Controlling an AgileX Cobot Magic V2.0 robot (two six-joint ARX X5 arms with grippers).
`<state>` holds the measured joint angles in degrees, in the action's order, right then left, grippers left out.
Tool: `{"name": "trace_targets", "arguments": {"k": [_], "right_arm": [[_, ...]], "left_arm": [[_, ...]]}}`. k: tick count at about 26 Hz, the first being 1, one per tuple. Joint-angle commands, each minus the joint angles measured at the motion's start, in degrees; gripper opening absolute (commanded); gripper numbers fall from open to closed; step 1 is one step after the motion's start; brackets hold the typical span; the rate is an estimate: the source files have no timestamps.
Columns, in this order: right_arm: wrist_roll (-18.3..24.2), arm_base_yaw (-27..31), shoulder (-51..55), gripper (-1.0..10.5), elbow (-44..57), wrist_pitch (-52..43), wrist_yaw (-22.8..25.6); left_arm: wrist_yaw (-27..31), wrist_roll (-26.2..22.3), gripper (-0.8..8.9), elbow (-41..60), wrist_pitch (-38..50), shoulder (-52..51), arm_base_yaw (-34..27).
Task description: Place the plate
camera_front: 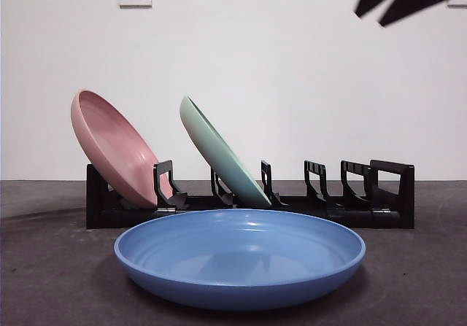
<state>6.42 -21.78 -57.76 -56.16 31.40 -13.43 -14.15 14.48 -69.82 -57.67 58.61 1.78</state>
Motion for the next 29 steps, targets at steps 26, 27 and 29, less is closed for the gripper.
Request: {"name": "trace_targets", "arguments": {"k": [26, 27, 29], "right_arm": [[-1.31, 1.29, -0.22, 2.4, -0.61, 5.79, -0.04], [-1.31, 1.29, -0.22, 2.4, -0.61, 5.9, -0.04], [-1.31, 1.29, -0.22, 2.4, -0.61, 5.95, -0.04]], "left_arm": [[21.97, 0.66, 3.09, -28.89, 0.2, 40.98, 14.47], [21.97, 0.39, 3.09, -28.89, 0.5, 41.03, 14.47], [21.97, -0.04, 3.09, -28.89, 0.59, 41.27, 14.47]]}}
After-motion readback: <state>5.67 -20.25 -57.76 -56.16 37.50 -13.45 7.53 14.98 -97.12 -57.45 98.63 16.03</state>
